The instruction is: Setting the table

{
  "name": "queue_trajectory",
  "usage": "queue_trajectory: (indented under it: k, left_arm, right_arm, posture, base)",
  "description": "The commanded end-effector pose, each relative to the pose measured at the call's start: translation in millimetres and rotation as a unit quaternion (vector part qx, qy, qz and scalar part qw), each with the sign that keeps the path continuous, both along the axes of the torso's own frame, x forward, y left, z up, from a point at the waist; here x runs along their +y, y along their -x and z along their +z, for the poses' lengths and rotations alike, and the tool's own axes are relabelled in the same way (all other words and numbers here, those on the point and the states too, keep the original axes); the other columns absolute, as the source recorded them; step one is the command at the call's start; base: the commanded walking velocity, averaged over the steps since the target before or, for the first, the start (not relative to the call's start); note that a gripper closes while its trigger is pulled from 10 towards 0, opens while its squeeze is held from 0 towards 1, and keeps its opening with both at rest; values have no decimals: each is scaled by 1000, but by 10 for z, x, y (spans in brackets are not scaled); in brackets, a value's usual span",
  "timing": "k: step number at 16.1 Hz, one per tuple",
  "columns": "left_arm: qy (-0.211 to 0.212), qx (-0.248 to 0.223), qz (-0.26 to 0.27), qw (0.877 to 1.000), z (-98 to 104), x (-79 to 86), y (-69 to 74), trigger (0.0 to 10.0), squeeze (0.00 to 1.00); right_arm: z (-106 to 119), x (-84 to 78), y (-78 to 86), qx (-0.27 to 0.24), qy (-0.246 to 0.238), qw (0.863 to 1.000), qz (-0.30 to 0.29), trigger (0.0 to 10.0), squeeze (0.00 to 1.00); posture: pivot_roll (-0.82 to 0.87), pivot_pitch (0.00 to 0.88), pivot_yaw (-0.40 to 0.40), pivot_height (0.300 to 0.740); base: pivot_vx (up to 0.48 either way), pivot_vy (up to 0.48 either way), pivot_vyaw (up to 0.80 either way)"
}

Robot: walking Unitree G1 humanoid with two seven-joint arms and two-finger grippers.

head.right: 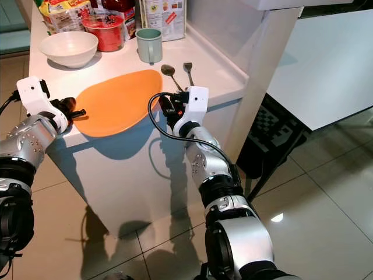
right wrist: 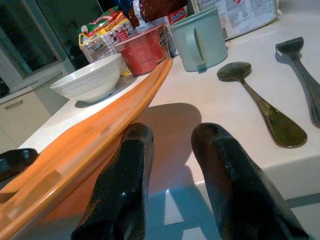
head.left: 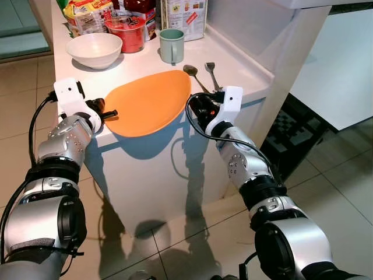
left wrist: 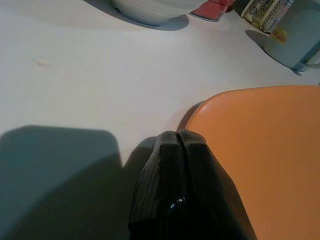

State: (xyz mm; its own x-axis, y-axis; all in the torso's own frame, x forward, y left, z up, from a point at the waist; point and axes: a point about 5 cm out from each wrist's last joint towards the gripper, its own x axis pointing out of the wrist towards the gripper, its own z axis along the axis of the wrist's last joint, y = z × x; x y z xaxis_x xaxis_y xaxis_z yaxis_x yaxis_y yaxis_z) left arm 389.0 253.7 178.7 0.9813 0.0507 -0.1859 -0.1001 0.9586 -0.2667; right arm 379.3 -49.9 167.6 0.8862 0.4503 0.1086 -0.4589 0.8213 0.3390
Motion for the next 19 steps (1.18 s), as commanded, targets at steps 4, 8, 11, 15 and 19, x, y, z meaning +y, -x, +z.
queue_trajectory:
  k: [4,8,11,15,19]
  left_arm:
    - [-6,49,-5,999,-204,-1,48,0,0]
    - [-13,56,0,998,-246,27,63,0,0]
    - [-15,58,3,998,-253,53,69,0,0]
    - [-17,61,4,998,-264,60,70,0,0]
    - [-18,60,2,998,-253,38,54,0,0]
  right_arm:
    - [-112,-46,53,24,9,1000,14,10000,0]
    - [-169,-296,155,3,97,994,57,10000,0]
    - [-76,-542,273,-16,119,989,84,10000,0]
    - [197,-744,467,-48,133,981,136,10000,0]
    - [381,-752,350,12,-71,995,66,10000,0]
  posture:
    - [174,50,11,740]
    - [154,54,14,740]
    - [135,57,18,740]
    - [114,59,23,740]
    - [107,55,28,740]
  base:
    - [0,0,0]
    - [0,0,0]
    - [0,0,0]
    - [0,0,0]
    - [0,0,0]
